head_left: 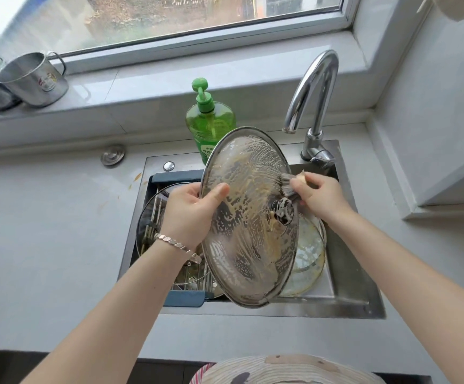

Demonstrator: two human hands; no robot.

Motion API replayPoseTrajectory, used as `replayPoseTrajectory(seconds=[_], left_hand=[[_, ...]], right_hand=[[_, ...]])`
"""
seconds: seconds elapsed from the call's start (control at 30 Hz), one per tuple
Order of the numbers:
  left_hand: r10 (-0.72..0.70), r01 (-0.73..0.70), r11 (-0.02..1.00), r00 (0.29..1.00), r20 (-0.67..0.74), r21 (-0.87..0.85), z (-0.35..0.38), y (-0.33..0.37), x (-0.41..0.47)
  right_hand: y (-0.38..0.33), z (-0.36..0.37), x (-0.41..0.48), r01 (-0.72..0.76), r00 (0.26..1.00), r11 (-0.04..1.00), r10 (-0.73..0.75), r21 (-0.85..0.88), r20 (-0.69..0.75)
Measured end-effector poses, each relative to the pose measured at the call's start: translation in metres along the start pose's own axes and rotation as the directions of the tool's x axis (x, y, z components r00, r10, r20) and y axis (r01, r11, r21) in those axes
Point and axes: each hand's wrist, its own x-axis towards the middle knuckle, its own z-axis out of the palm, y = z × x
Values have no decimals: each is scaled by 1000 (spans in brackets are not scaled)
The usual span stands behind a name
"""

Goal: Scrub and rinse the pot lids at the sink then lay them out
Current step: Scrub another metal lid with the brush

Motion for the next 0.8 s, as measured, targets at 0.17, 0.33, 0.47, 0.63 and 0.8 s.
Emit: replayPoseTrajectory(seconds=[0.17,0.33,0.47,0.63,0.8], left_hand=[[-107,108,992,994,14,-63,-5,-10,-2],[-96,98,995,994,43,-37,-2,-16,-3],[-118,120,992,992,44,-41,-1,-19,-5],[-74,74,997,995,72,11,1,-20,-7],[-72,72,997,995,73,8,0,-17,-7]], right_hand=[[18,-13,19,-169,986,978,167,-126,-28],[-11,-7,23,-14,999,992,18,-124,31],[-9,-9,20,-85,996,977,91,-197,21],[-21,-3,22,-133,986,960,153,-247,64],[-47,1,34,-21,997,977,36,-214,70]])
